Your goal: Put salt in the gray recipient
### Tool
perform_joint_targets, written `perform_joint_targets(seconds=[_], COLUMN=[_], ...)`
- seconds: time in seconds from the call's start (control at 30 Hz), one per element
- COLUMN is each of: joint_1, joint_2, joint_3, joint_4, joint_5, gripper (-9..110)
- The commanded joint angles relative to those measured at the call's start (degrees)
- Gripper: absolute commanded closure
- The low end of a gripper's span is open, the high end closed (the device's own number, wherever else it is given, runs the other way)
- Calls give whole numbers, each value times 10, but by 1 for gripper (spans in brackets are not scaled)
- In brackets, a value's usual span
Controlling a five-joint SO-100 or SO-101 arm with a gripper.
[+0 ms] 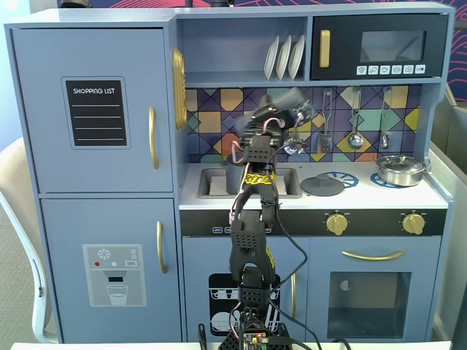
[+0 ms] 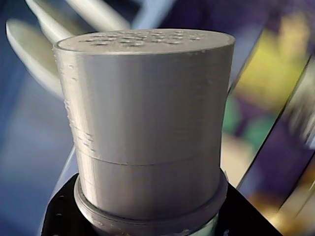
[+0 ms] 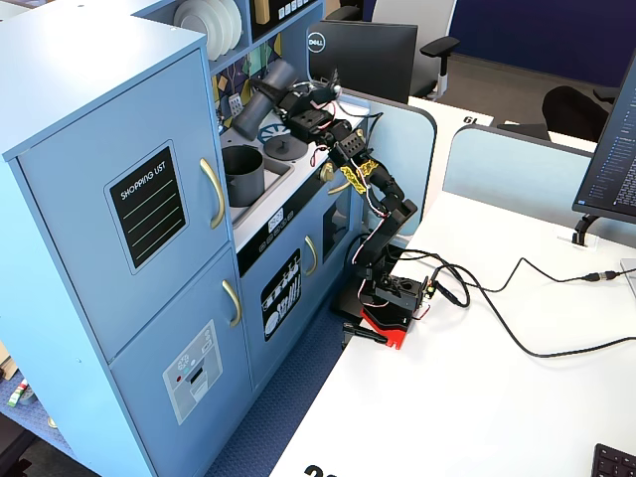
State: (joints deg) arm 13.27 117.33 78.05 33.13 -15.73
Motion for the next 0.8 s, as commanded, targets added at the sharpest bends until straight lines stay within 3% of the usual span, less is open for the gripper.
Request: perform_joint_targets(seconds=[0.0,0.37,0.77], joint_1=[-62,-85,-150], joint_2=[44,20,-62], joint_3=[-22,-17,-47], joint_4=[-1,40,35], joint_5=[168,552,759], gripper=[101,101,101])
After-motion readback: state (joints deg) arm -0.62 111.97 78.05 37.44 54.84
